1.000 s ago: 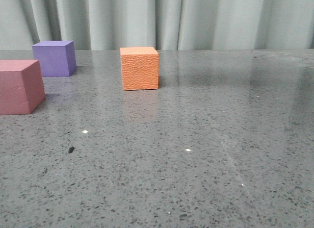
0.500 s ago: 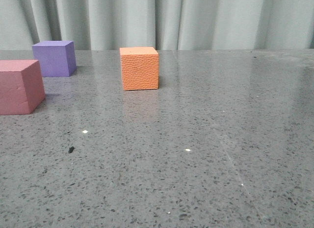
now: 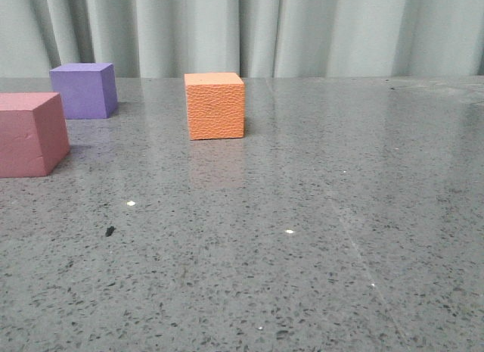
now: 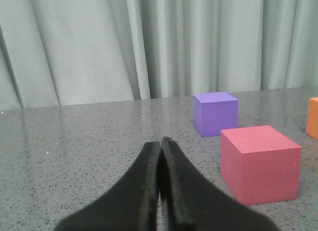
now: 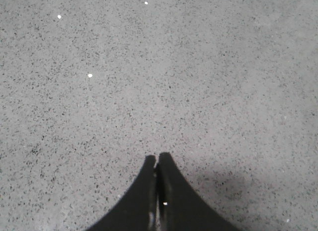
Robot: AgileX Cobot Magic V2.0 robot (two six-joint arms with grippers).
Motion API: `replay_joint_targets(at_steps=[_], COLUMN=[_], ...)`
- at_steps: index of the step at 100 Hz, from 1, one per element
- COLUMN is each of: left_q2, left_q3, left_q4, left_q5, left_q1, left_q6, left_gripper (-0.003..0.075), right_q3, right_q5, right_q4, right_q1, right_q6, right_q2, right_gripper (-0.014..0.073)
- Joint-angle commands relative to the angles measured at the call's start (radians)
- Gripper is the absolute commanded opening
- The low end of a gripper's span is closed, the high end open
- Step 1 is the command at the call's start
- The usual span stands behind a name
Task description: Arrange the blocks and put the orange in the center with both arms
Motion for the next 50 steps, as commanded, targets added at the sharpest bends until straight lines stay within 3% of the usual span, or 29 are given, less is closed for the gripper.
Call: replay_joint_targets(at_steps=[1, 37, 50], left_q2=[-0.032, -0.032, -0.032], left_q3=[0.055, 0.055, 0.055], left_q4=[-0.002, -0.002, -0.002], left_q5=[-0.077, -0.077, -0.077], left_q1=[-0.008, -0.008, -0.008], left_q6=[-0.003, -0.003, -0.003], left_gripper=[-0.0010, -0.0010, -0.0010], right_q3=[-0.023, -0.022, 0.055], right_q5=[-0.043, -0.051, -0.216], right_q4=[-0.008, -0.008, 0.005], right_q1=[-0.006, -0.006, -0.004], right_q6=[-0.010, -0.010, -0.010], right_q2=[-0.008, -0.008, -0.048], right_gripper=[-0.0067, -0.0067, -0.0067])
